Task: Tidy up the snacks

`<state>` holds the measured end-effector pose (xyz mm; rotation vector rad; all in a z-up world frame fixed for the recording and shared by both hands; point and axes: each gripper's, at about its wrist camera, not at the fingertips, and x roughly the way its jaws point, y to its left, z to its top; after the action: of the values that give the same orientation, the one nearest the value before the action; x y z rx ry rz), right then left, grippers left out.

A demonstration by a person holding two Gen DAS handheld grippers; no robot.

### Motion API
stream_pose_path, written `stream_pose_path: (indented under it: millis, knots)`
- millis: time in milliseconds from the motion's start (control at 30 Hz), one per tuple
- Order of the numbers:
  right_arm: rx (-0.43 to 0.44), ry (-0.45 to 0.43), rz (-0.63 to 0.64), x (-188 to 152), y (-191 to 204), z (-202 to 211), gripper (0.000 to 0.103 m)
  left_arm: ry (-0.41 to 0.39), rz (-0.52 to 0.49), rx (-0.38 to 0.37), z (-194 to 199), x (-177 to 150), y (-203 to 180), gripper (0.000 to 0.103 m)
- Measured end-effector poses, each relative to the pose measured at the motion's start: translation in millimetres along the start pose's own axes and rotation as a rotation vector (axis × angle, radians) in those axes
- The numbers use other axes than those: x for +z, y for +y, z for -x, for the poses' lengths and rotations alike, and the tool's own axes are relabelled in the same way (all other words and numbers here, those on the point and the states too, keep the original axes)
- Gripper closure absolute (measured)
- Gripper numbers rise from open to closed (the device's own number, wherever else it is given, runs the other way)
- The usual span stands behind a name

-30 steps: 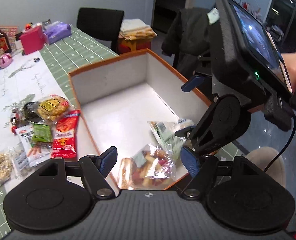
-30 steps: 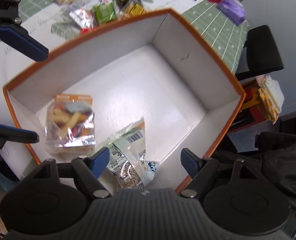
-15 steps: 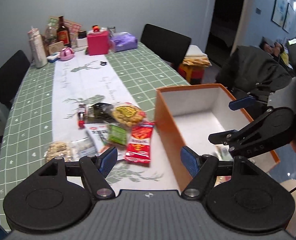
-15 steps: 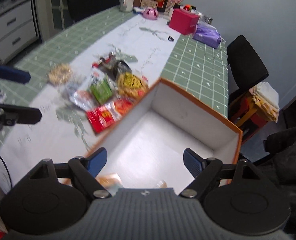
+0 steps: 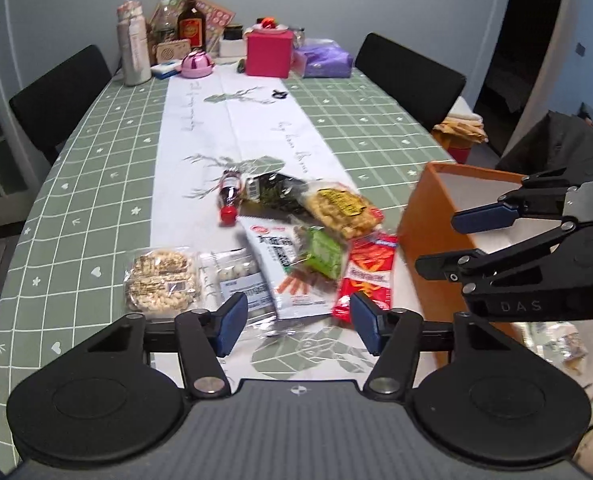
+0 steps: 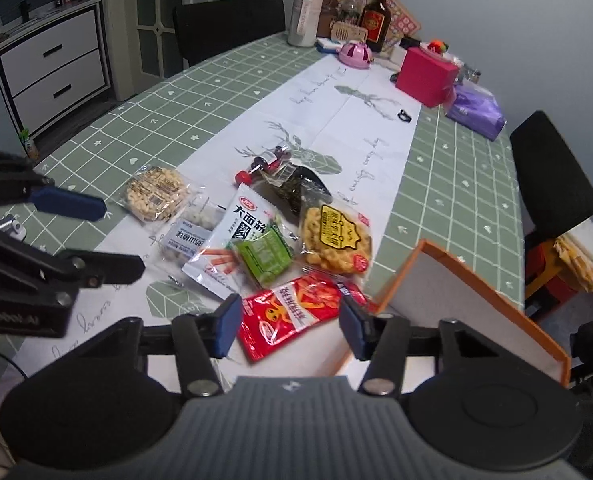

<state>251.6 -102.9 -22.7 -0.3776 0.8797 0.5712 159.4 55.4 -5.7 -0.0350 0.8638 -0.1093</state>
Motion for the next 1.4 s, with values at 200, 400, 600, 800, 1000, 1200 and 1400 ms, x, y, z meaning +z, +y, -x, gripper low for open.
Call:
stream_pose_path:
  millis: [200,400,600,800,1000,1200,1400]
  knots:
    - [0.029,0.105,-0.107,13.1,5.3,-47.4,0.055,0.038,0.05,-0.04,-31.0,-10.3,18.1,0.047]
    - [0.024,0.197,-0.08,16.8,16.5,-85.3,0.056,0.073,0.097,-0.088,-59.4,-19.8,25.8,0.055]
    - [-0.016,0.276,-0.179,20.3,8.1,-113.8,0.056,0.068,0.18,-0.123,-79.1,-19.9,33.6,0.062]
    - [-0.03,0.32,-0.293,19.6,-2.7,-133.7,0.056,0.048,0.264,-0.149,-90.7,-22.2,39.2,0.067]
    - [-0.057,0.33,-0.28,19.7,3.7,-140.3,0.05,0.044,0.302,-0.156,-95.1,-22.4,40.5,0.091]
    - [-0.131,0.321,-0.209,16.9,18.9,-138.8,0.06,0.061,0.276,-0.1,-92.3,-22.5,31.8,0.097]
    - [-0.104,0.291,-0.191,11.2,26.8,-127.9,0.092,0.084,0.286,-0.079,-80.5,-28.6,31.8,0.098]
